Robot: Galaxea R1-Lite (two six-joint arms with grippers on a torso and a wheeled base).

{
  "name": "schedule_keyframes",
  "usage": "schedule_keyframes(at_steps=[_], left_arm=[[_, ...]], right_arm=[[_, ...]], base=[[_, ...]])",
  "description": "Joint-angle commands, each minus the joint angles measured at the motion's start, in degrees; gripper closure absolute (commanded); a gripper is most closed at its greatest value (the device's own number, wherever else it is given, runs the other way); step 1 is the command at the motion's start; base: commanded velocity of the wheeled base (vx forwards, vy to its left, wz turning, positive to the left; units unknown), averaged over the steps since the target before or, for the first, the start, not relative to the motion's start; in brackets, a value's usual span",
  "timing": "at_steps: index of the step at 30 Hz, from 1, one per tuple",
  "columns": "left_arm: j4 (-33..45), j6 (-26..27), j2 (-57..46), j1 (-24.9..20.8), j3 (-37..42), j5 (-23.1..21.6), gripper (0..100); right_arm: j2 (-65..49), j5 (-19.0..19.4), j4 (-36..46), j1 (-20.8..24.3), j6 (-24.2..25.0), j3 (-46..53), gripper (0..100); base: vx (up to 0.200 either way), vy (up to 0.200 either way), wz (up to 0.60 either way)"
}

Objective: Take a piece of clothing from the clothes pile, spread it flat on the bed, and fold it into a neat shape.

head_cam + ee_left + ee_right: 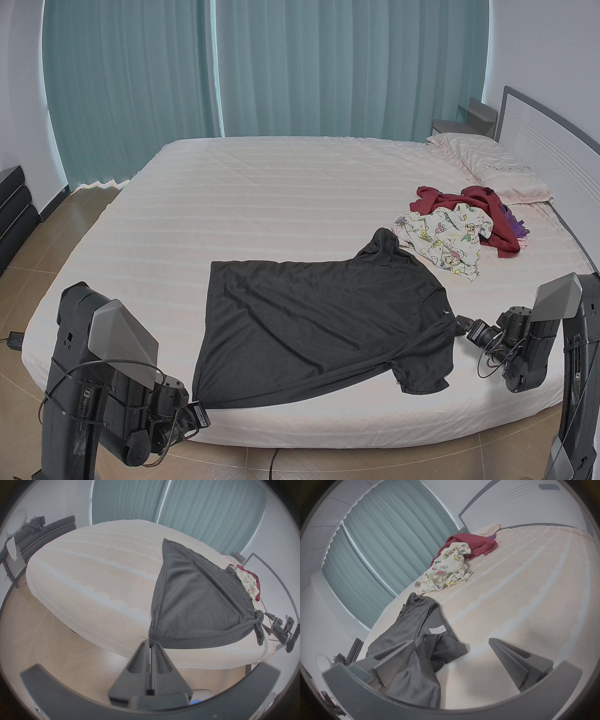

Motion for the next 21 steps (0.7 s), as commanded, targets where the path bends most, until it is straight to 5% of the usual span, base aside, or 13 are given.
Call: schedule_keyframes(at_steps=[1,6,12,19,21], left_arm=[[-1.02,-0.08,0.04,0.01,0.00,0.02,100],[-1.02,-0.08,0.04,0.01,0.00,0.02,100],[-1.02,-0.08,0.04,0.01,0.00,-0.51,100],[-1.02,-0.08,0.04,0.01,0.00,-0.51,100],[-1.02,-0.08,0.04,0.01,0.00,-0.51,100]], right_arm=[[-1.06,0.21,-0.58,-2.75,-0.04,0.47,0],[-2.90,2.50,-0.76,-3.19,-0.13,6.00,0],[-13.45,23.24,-0.67,-2.40,-1.36,22.62,0],[-9.32,23.94,-0.67,-0.12,-9.80,25.96,0],[-6.68,23.33,-0.67,1.29,-15.69,26.31,0]], base=[[0.000,0.000,0.00],[0.000,0.000,0.00],[0.000,0.000,0.00],[0.000,0.000,0.00],[0.000,0.000,0.00]])
